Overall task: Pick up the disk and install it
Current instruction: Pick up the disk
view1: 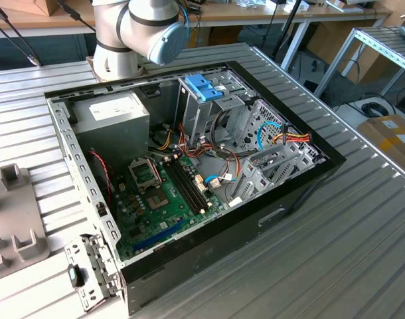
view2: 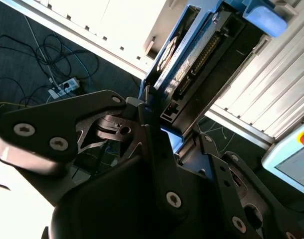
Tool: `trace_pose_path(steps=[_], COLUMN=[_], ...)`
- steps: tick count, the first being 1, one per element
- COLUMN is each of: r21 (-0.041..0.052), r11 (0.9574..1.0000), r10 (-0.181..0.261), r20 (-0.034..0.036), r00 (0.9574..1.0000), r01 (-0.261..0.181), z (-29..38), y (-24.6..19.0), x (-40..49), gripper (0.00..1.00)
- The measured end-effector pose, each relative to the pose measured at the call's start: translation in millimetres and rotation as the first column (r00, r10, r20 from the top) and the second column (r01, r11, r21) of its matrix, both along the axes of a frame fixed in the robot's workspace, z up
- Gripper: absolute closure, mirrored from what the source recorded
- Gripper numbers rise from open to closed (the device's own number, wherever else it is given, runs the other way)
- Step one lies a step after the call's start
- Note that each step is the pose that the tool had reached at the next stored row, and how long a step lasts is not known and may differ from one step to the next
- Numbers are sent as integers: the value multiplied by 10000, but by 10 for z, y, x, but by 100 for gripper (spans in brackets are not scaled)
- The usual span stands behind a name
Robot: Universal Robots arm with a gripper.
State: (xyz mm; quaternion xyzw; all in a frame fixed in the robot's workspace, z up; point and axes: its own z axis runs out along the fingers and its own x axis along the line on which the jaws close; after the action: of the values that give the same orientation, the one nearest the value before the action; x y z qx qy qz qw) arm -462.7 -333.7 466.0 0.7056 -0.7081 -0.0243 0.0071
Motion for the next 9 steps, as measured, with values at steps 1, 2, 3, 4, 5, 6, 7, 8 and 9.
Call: trace_pose_path(steps=[1, 2, 3, 4, 5, 6, 7, 8, 9], r21=[1, 2, 1, 1, 1, 2, 1, 1, 1], r11=[10000, 10000, 10000, 10000, 10000, 10000, 10000, 10000, 10000], r10=[-1, -1, -1, -1, -1, -1, -1, -1, -1], r20=[1, 3, 3, 3, 3, 3, 2, 3, 3], r00=[10000, 10000, 10000, 10000, 10000, 10000, 10000, 10000, 10000], r01=[1, 1, 1, 1, 1, 1, 1, 1, 1], z=[-1, -1, -1, -1, -1, -2, -1, -2, -1], y=[-6, -14, -22, -31, -45, -56, -64, -70, -80], x=[0, 0, 0, 0, 0, 0, 0, 0, 0], gripper=[63, 63, 63, 63, 63, 63, 63, 63, 63])
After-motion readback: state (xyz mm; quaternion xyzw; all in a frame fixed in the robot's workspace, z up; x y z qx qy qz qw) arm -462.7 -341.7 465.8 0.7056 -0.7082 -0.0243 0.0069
